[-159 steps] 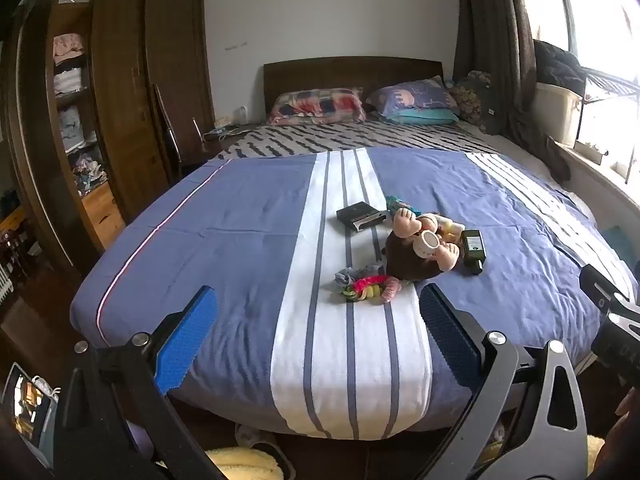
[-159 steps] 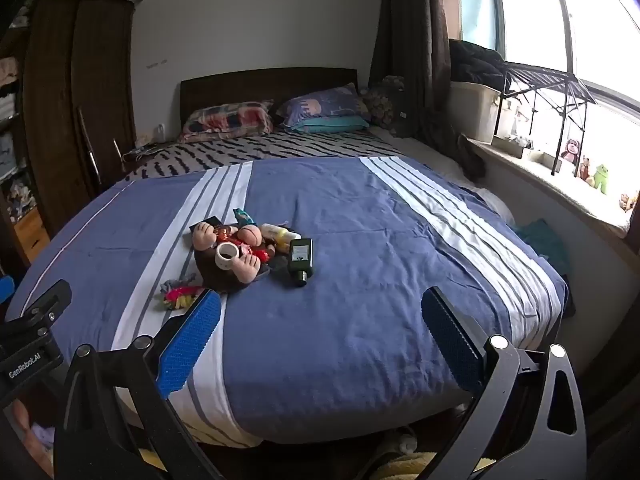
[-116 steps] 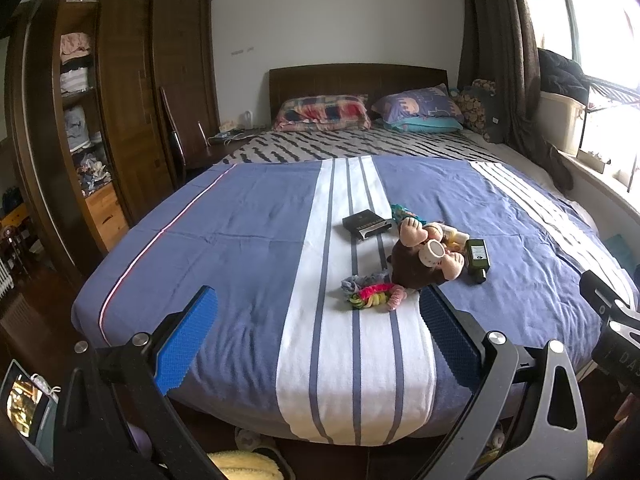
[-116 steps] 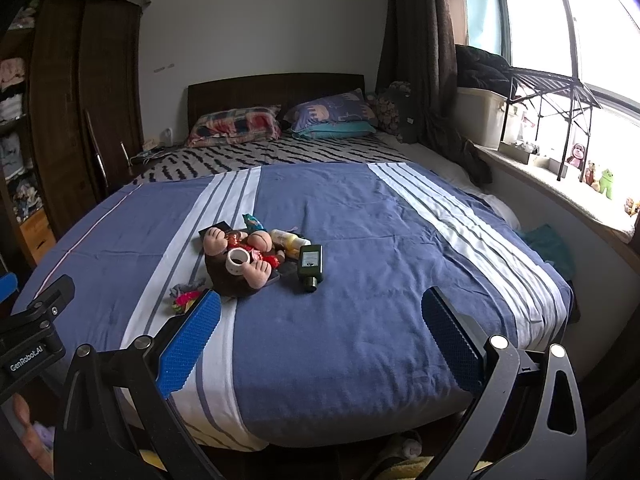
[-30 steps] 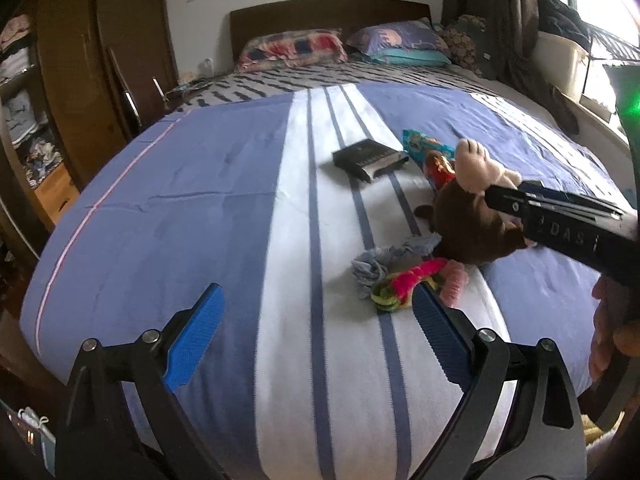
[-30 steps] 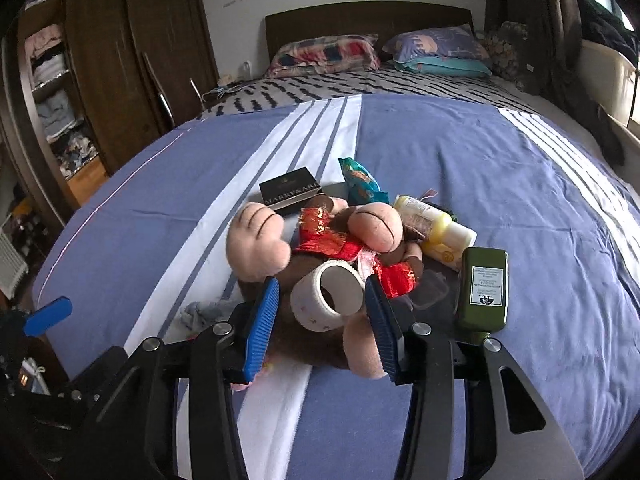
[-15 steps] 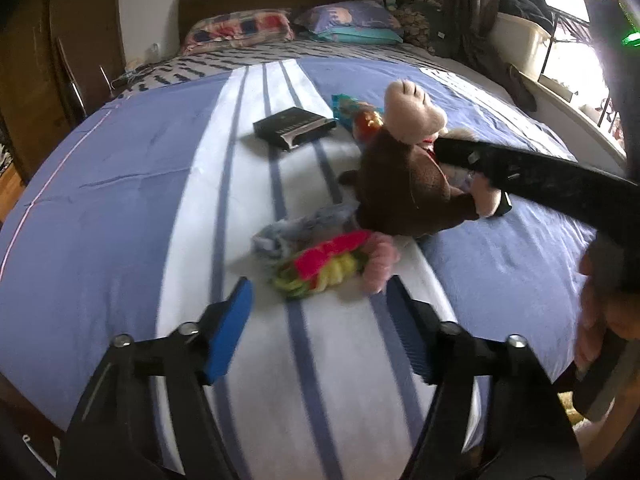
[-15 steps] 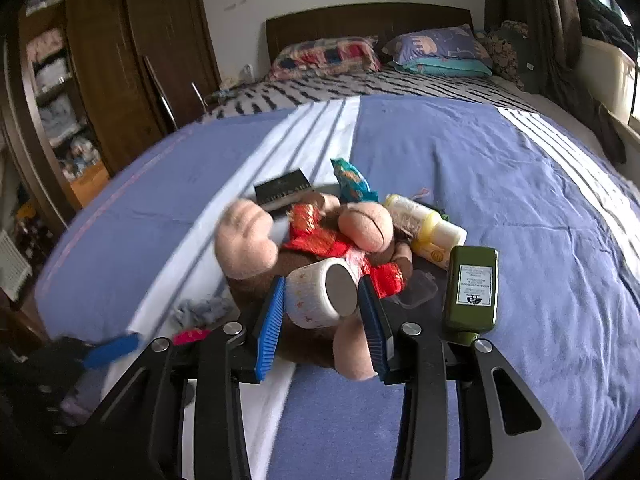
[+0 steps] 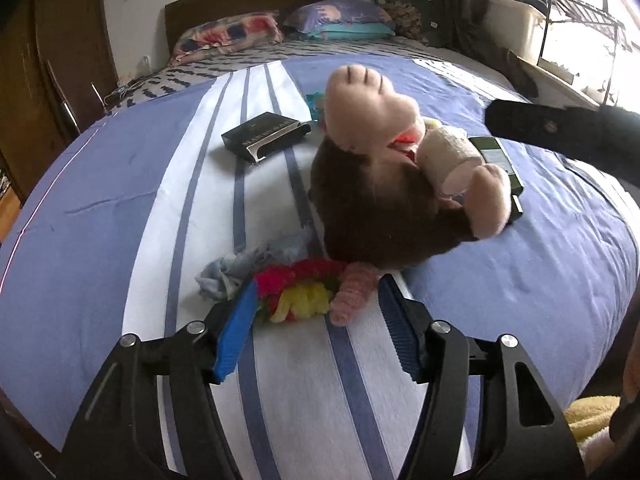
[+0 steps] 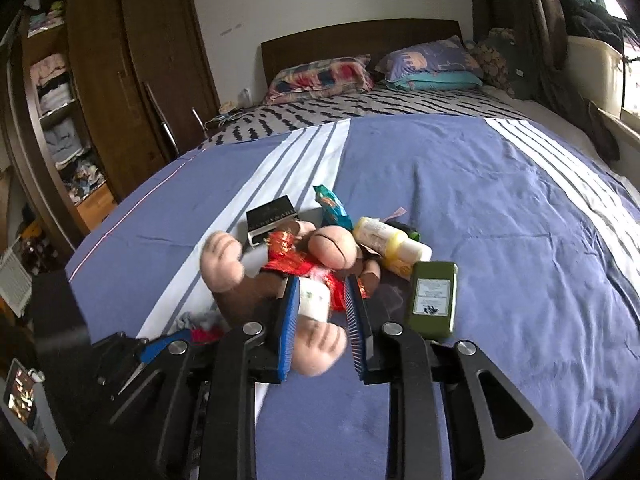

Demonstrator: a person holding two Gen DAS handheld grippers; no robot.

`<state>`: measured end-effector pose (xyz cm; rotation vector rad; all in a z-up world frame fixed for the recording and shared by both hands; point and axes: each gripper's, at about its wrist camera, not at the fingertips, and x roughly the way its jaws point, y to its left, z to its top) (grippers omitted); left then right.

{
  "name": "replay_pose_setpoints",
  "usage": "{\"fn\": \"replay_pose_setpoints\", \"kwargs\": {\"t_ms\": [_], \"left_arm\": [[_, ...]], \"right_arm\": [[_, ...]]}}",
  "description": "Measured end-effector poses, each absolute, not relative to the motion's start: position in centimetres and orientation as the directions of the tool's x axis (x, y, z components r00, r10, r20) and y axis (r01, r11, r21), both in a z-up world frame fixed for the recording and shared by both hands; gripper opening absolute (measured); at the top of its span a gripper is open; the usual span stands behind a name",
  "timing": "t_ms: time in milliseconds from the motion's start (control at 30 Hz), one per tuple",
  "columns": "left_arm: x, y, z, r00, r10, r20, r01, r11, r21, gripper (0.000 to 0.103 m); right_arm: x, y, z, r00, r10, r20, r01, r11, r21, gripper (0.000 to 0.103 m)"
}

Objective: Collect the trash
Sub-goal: 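Grasp the white tape roll with the right tool while the left tool grasps the pink toy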

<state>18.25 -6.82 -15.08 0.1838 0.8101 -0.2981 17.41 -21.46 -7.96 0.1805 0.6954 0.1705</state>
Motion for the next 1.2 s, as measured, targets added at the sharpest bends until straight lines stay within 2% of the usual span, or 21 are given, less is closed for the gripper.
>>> {"fn": "replay_pose_setpoints", "kwargs": {"t_ms": [67,133,167,200,233,300,333,400,433,467,600,633,667,767,900,1200], "left_arm": [[18.9,-7.2,-15.5,0.653,-0.186,-0.734,0.334,0.941,0.059,0.064],[19.1,-7.5,-15.7,0.665,-0.175,-0.726,0.337,0.938,0.082,0.060],[19.0,-7.4,-15.7,0.666,-0.181,-0.724,0.339,0.937,0.078,0.054],[18.9,-7.3,-15.6,0.653,-0.211,-0.728,0.360,0.932,0.052,0.040],[18.8,-7.1,-15.5,0.645,-0.225,-0.730,0.361,0.932,0.033,0.041],[18.5,-7.0,-15.3,0.650,-0.234,-0.723,0.368,0.929,0.029,0.026],[18.5,-6.8,-15.2,0.646,-0.242,-0.724,0.365,0.931,0.014,0.027],[18.2,-6.7,-15.0,0.649,-0.247,-0.719,0.368,0.930,0.014,0.025],[18.0,-6.7,-14.8,0.647,-0.254,-0.719,0.372,0.928,0.007,0.024],[17.8,-6.7,-14.8,0.647,-0.258,-0.717,0.376,0.927,0.006,0.024],[16.8,-6.1,-14.4,0.649,-0.273,-0.710,0.380,0.925,-0.009,0.024],[16.6,-5.8,-14.2,0.651,-0.278,-0.707,0.379,0.925,-0.015,0.023],[16.4,-5.6,-14.0,0.654,-0.281,-0.703,0.377,0.926,-0.019,0.022],[15.8,-4.8,-13.2,0.663,-0.292,-0.689,0.375,0.927,-0.032,0.019],[14.9,-4.2,-11.9,0.679,-0.295,-0.672,0.373,0.927,-0.031,0.015],[10.0,-3.8,-7.5,0.722,-0.337,-0.605,0.398,0.917,-0.036,0.015]], "right_arm": [[17.7,-21.8,-8.6,0.745,0.218,-0.630,-0.093,0.970,0.225,0.016],[18.0,-22.1,-9.2,0.733,0.221,-0.644,-0.089,0.969,0.232,0.014],[18.0,-22.1,-9.4,0.731,0.222,-0.645,-0.089,0.969,0.232,0.014],[17.9,-22.2,-9.5,0.731,0.223,-0.645,-0.091,0.969,0.231,0.014],[17.8,-22.3,-9.5,0.734,0.228,-0.640,-0.093,0.967,0.238,0.015],[17.6,-22.6,-9.2,0.745,0.246,-0.620,-0.092,0.959,0.269,0.016],[17.7,-22.5,-8.9,0.744,0.255,-0.618,-0.098,0.956,0.276,0.018],[18.0,-21.9,-8.6,0.744,0.246,-0.621,-0.108,0.962,0.252,0.036],[18.2,-21.5,-8.6,0.741,0.236,-0.629,-0.112,0.967,0.231,0.061],[18.4,-21.1,-8.5,0.744,0.230,-0.628,-0.114,0.969,0.220,0.067],[19.2,-20.4,-8.8,0.732,0.248,-0.634,-0.127,0.965,0.230,0.065],[19.6,-20.0,-9.1,0.722,0.254,-0.643,-0.134,0.964,0.230,0.061],[20.1,-19.7,-9.4,0.709,0.257,-0.657,-0.142,0.964,0.223,0.050],[21.4,-18.7,-10.7,0.660,0.251,-0.708,-0.157,0.968,0.197,0.037],[20.7,-19.0,-10.1,0.677,0.261,-0.688,-0.150,0.964,0.219,0.035],[13.8,-20.2,-3.1,0.775,0.223,-0.591,-0.144,0.973,0.179,0.035]]}}
